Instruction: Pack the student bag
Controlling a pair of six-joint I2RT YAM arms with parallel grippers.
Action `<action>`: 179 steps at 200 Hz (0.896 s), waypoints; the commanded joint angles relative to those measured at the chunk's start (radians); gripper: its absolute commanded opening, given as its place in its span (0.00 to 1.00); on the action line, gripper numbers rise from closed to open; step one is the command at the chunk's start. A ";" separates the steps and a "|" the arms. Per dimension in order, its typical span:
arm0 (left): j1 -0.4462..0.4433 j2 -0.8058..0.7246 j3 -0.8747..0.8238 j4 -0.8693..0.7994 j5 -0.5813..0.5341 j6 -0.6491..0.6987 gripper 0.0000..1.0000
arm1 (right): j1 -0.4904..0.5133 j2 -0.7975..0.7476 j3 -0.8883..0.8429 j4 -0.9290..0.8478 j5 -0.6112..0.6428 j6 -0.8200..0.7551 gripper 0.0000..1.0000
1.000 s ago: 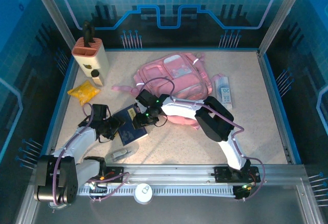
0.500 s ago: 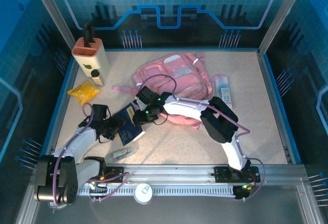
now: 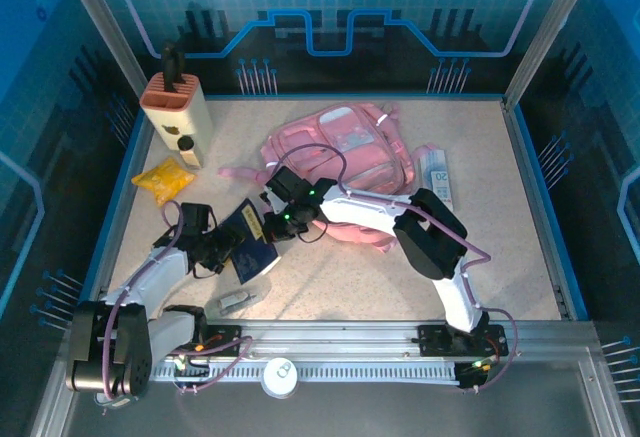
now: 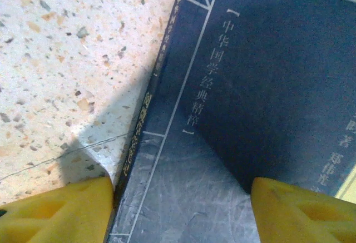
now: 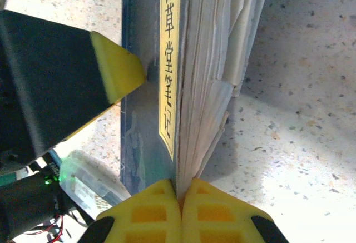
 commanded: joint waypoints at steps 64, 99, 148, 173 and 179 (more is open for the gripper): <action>0.038 -0.088 0.193 -0.072 0.164 0.041 0.79 | -0.095 -0.288 -0.130 0.102 -0.092 0.088 0.00; 0.034 -0.096 0.240 0.025 0.285 0.003 0.79 | -0.181 -0.406 -0.191 0.081 -0.144 0.087 0.00; -0.092 -0.060 0.260 0.240 0.373 -0.070 0.70 | -0.313 -0.537 -0.279 0.116 -0.254 0.115 0.00; -0.169 -0.009 0.269 0.362 0.380 -0.124 0.58 | -0.357 -0.575 -0.309 0.133 -0.279 0.125 0.00; -0.186 0.004 0.275 0.383 0.380 -0.132 0.54 | -0.365 -0.583 -0.316 0.137 -0.283 0.129 0.00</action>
